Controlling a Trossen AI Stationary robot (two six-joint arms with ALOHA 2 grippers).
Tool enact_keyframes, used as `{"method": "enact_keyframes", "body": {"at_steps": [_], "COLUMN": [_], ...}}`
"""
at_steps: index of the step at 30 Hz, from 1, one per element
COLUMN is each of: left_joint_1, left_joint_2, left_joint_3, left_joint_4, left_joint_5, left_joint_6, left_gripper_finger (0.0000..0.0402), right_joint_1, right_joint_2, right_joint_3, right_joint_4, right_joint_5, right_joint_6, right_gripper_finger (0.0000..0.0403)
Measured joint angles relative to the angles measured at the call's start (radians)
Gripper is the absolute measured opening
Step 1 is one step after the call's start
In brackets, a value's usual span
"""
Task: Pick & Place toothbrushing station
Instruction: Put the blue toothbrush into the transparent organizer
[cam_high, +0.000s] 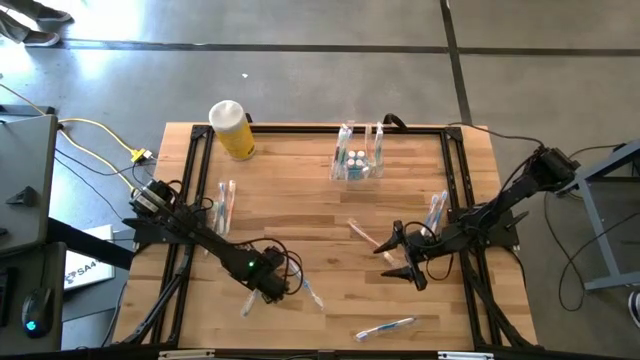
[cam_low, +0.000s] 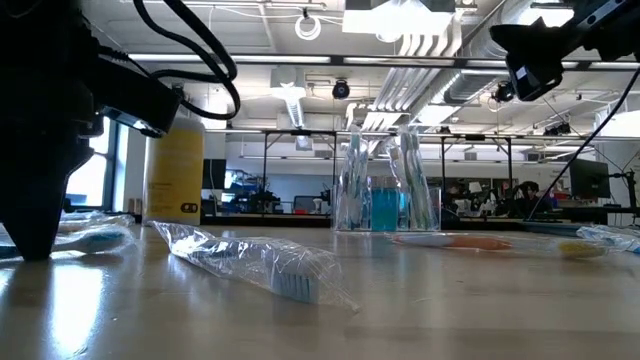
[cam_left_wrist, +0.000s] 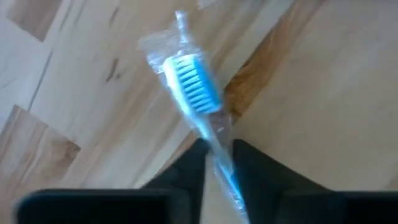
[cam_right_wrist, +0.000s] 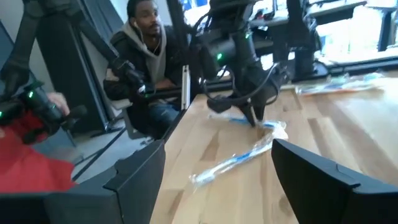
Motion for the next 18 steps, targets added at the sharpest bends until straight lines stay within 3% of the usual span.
{"method": "enact_keyframes", "body": {"at_steps": [3,8,13,18], "left_joint_1": [0.0,0.014,0.015,0.014], "left_joint_2": [-0.011,-0.061,-0.13,-0.232], "left_joint_3": [-0.002,-0.007,-0.012,0.071], "left_joint_4": [-0.009,-0.055,-0.193,-0.396], "left_joint_5": [-0.01,-0.025,-0.084,-0.231], "left_joint_6": [0.025,0.002,0.011,0.059], "left_gripper_finger": [0.0016,0.0005,0.0003,0.0002], "right_joint_1": [0.017,0.035,0.066,0.128], "right_joint_2": [0.006,0.029,0.09,0.207], "right_joint_3": [0.0,0.0,0.0,0.0], "right_joint_4": [-0.013,-0.008,-0.008,0.013], "right_joint_5": [-0.001,0.002,0.004,0.092], "right_joint_6": [0.002,0.016,0.152,0.239], "right_gripper_finger": [0.0286,0.0286,0.0286,0.0286]}}
